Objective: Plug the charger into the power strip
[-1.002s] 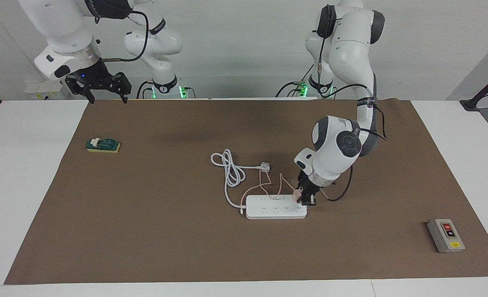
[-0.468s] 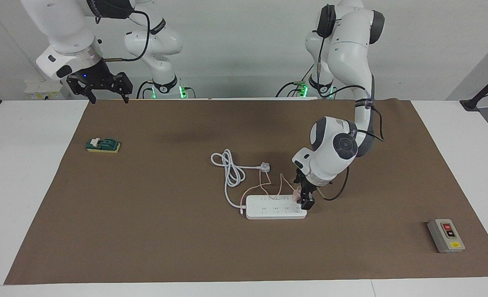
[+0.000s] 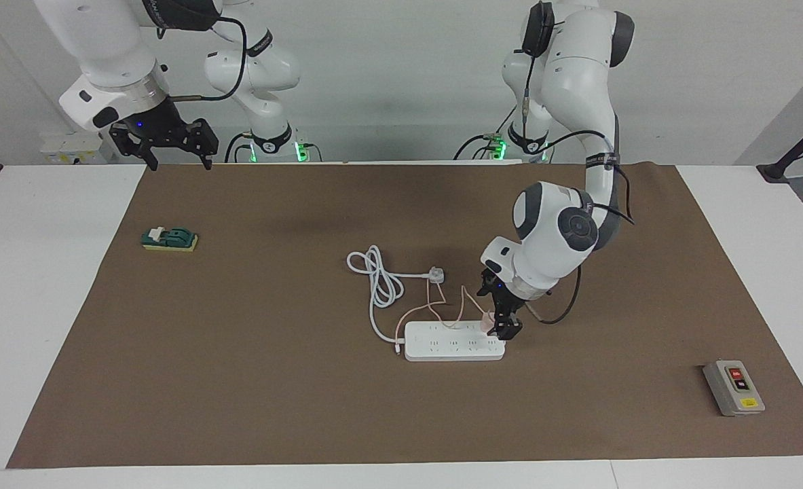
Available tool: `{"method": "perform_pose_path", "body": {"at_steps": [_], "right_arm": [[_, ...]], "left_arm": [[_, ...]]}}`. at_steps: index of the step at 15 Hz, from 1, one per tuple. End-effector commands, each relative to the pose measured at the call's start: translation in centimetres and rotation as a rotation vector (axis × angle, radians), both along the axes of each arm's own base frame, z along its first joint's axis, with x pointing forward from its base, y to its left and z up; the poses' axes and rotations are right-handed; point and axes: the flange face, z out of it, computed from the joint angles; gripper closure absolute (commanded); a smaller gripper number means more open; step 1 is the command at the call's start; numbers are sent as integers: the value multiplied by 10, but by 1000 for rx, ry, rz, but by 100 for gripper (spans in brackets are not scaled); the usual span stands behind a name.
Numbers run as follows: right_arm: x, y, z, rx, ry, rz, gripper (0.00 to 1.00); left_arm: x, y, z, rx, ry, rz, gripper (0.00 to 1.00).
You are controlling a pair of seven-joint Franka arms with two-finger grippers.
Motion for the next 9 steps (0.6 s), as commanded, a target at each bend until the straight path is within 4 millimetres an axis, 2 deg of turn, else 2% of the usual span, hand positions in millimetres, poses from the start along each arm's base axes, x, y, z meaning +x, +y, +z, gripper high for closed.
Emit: {"method": "perform_pose_path", "body": {"at_steps": [1, 4, 7, 9], "right_arm": [[-2, 0, 2, 9, 0, 13, 0], [-2, 0, 2, 9, 0, 13, 0], [-2, 1, 2, 9, 0, 14, 0], [-1, 2, 3, 9, -6, 16, 0]], "left_arm": [[-1, -6, 46, -42, -19, 63, 0], [-6, 8, 92, -59, -31, 108, 0], [-23, 32, 145, -46, 47, 227, 0], [-35, 42, 176, -33, 96, 324, 0]]}}
